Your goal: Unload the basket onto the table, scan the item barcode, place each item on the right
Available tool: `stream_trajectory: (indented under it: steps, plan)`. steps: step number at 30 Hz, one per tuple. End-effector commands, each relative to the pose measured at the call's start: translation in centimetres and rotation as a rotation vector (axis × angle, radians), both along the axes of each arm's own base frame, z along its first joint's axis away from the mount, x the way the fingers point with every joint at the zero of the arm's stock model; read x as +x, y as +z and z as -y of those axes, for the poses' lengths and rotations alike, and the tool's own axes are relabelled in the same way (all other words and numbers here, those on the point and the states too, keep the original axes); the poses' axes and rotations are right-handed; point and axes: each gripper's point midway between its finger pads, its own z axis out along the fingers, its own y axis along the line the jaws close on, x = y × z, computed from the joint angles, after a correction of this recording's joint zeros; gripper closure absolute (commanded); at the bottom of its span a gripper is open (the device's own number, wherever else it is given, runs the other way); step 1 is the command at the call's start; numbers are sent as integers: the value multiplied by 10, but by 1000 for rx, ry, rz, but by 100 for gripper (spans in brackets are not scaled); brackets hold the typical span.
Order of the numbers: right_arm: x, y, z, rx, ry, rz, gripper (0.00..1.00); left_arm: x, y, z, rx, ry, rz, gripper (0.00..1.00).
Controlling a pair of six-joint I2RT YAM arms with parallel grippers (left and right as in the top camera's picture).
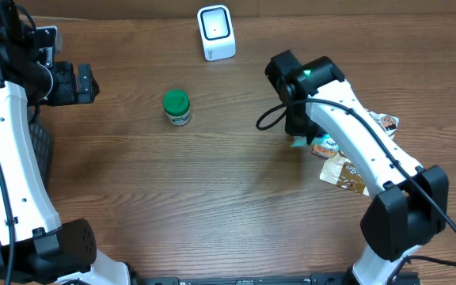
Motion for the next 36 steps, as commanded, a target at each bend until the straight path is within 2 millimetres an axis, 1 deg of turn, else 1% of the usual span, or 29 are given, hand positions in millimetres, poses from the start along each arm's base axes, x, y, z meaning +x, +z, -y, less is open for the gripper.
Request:
stream_trajectory:
  steps: [1,6,8,10,11,14,16,17,18,19,20,21,22,25,26,28,29,30,33,36]
  plan:
    - [14,4,13,-160,-15,74,96,0,1,-2,11,-14,3,0]
    - [23,-20,7,-255,33,44,96,0,1,-2,11,-14,3,0]
    - [24,-35,1,-274,52,20,96,0,1,-2,11,-14,3,1]
    - [23,-46,-6,-287,76,-2,96,0,1,-2,11,-14,3,0]
    - [22,-53,-14,-295,99,-13,96,0,1,-2,11,-14,3,1]
    - [19,-62,-37,-278,155,-12,96,0,1,-2,11,-14,3,0]
    - [14,-67,-54,-240,199,-24,89,0,1,-2,11,-14,3,1]
    - [11,-68,-65,-222,224,-26,88,0,1,-2,11,-14,3,0]
    - [8,-70,-76,-206,247,-19,83,0,1,-2,11,-14,3,0]
    - [4,-72,-86,-191,267,-17,75,0,1,-2,11,-14,3,0]
    - [1,-73,-94,-181,284,-14,60,0,1,-2,11,-14,3,1]
    - [-5,-76,-112,-146,316,-11,41,0,1,-2,11,-14,3,1]
    - [-10,-80,-124,-114,353,-27,38,0,1,-2,11,-14,3,0]
    - [-27,-91,-161,12,507,-110,38,0,1,-2,11,-14,3,0]
    - [-30,-93,-167,37,523,-118,38,0,1,-2,11,-14,3,0]
    - [-30,-91,-174,72,523,-116,40,0,1,-2,11,-14,3,1]
    - [-27,-89,-175,91,514,-112,41,0,1,-2,11,-14,3,1]
    - [-20,-83,-174,122,491,-102,43,0,1,-2,11,-14,3,1]
    - [-1,-68,-164,187,425,-80,45,0,1,-2,11,-14,3,1]
    - [20,-54,-145,251,380,-69,45,0,1,-2,11,-14,3,0]
